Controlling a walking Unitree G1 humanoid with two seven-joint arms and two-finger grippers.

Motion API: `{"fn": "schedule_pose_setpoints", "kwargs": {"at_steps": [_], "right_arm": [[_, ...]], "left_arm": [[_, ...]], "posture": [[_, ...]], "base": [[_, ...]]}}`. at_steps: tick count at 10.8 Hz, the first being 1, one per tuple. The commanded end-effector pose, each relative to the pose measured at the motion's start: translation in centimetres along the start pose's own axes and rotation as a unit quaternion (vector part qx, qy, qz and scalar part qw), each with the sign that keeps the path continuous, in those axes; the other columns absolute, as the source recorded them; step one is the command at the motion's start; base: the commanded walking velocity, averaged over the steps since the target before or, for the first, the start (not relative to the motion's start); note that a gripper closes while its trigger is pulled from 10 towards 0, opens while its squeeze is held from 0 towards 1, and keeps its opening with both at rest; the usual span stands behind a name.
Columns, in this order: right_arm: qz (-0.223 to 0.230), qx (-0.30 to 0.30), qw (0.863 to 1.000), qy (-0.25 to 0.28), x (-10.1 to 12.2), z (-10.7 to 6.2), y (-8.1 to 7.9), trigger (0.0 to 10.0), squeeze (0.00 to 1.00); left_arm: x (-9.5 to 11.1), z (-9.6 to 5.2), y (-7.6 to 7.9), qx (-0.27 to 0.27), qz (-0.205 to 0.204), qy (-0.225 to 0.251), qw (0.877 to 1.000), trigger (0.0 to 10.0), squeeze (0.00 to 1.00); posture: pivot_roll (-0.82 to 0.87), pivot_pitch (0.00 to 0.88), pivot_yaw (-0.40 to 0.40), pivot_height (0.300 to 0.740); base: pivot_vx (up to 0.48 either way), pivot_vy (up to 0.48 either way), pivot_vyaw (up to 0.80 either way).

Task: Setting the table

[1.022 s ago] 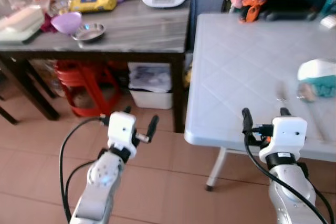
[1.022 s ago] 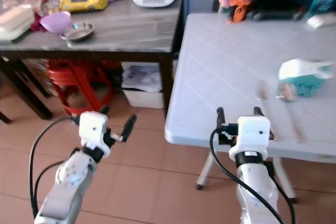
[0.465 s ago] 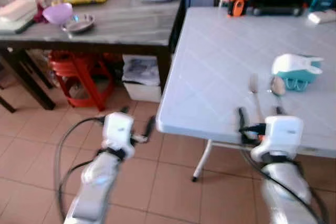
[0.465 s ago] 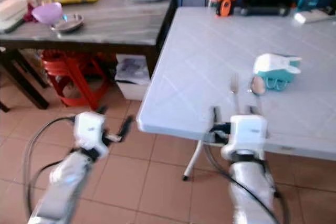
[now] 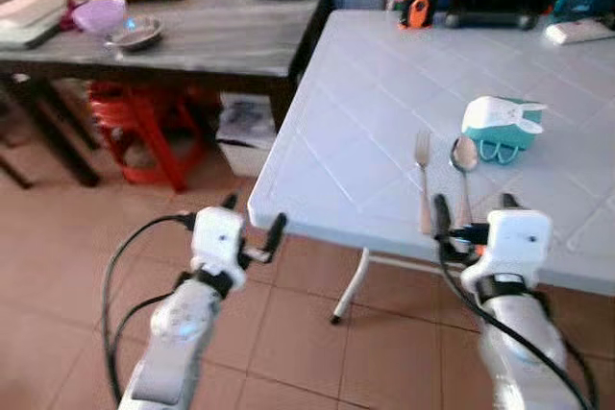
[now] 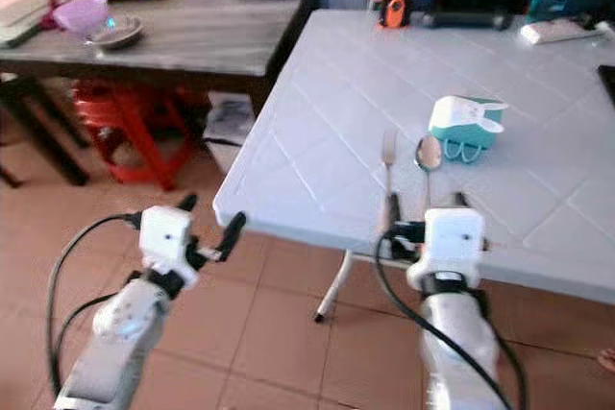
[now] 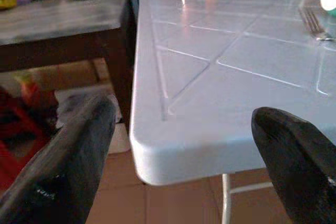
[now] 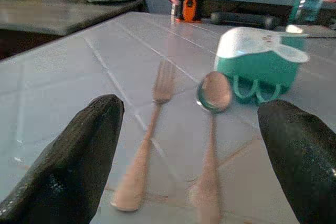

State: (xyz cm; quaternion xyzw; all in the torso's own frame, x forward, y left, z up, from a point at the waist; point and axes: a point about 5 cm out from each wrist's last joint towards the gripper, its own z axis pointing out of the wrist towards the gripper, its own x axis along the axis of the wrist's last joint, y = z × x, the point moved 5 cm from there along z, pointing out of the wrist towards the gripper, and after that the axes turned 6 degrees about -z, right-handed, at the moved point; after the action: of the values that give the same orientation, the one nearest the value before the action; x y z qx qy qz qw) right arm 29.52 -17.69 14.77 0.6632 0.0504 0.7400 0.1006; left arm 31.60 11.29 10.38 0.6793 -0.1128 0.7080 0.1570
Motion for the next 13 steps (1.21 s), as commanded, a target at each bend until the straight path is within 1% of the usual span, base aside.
{"fn": "schedule_pose_setpoints", "kwargs": {"at_steps": [1,2,3,4,5,6,7,8,9,10,11,13], "right_arm": [[0.011,-0.001,1.000,-0.003,0.0,0.2,-0.2,10.0,0.00],[0.023,-0.004,1.000,-0.001,0.3,0.7,-0.3,10.0,0.00],[0.026,-0.005,1.000,0.001,0.6,1.1,-0.3,10.0,0.00],[0.028,-0.005,1.000,-0.001,0.7,2.1,-0.3,10.0,0.00],[0.026,-0.007,1.000,-0.007,0.6,2.6,-0.3,10.0,0.00],[0.059,-0.004,0.997,-0.050,-0.7,3.8,-0.8,10.0,0.00],[0.065,0.018,0.996,-0.064,-0.9,4.3,-1.9,10.0,0.00],[0.060,0.022,0.996,-0.063,-0.7,4.5,-2.2,10.0,0.00],[0.078,0.018,0.994,-0.079,-1.1,4.7,-2.5,10.0,0.00],[0.085,0.017,0.993,-0.081,-1.1,5.0,-2.5,10.0,0.00],[0.093,0.013,0.992,-0.083,-0.8,5.6,-2.7,10.0,0.00],[0.088,0.005,0.992,-0.090,-0.6,6.5,-2.2,10.0,0.00]], "left_arm": [[-0.1,-0.4,-0.2,-0.011,-0.014,0.001,1.000,10.0,0.00],[-0.1,-0.6,-0.1,-0.028,-0.011,0.001,1.000,10.0,0.00],[-0.1,-0.6,0.0,-0.034,-0.010,0.003,0.999,10.0,0.00],[-0.1,-0.7,0.2,-0.044,-0.009,0.000,0.999,10.0,0.00],[-0.2,-0.8,0.3,-0.055,-0.009,-0.002,0.998,10.0,0.00],[-0.6,-1.4,0.9,-0.084,-0.012,-0.011,0.996,10.0,0.00],[-0.6,-1.6,1.3,-0.099,-0.006,-0.014,0.995,10.0,0.00],[-0.6,-1.7,1.4,-0.103,-0.003,-0.014,0.995,10.0,0.00],[-0.6,-1.6,1.8,-0.114,-0.007,-0.013,0.993,10.0,0.00],[-0.6,-1.6,1.9,-0.117,-0.009,-0.013,0.993,10.0,0.00],[-0.7,-1.7,2.2,-0.131,-0.011,-0.014,0.991,10.0,0.00],[-0.8,-1.9,2.5,-0.147,-0.006,-0.017,0.989,10.0,0.00]], "posture": [[-0.08,0.105,0.095,0.740],[-0.08,0.108,0.092,0.740],[-0.08,0.110,0.091,0.740],[-0.08,0.120,0.094,0.740],[-0.08,0.122,0.093,0.740],[-0.08,0.136,0.096,0.740],[-0.07,0.142,0.095,0.740],[-0.07,0.144,0.092,0.740],[-0.07,0.146,0.087,0.740],[-0.07,0.147,0.086,0.740],[-0.07,0.147,0.084,0.740],[-0.07,0.150,0.084,0.740]], "base": [[0.000,0.000,0.00],[0.000,0.000,0.00],[0.000,0.000,0.00],[0.000,0.000,0.00],[0.000,0.000,0.00],[0.000,0.000,0.00],[0.000,0.000,0.00],[0.000,0.000,0.00],[0.000,0.000,0.00],[0.000,0.000,0.00],[0.000,0.000,0.00],[0.000,0.000,0.00]]}}
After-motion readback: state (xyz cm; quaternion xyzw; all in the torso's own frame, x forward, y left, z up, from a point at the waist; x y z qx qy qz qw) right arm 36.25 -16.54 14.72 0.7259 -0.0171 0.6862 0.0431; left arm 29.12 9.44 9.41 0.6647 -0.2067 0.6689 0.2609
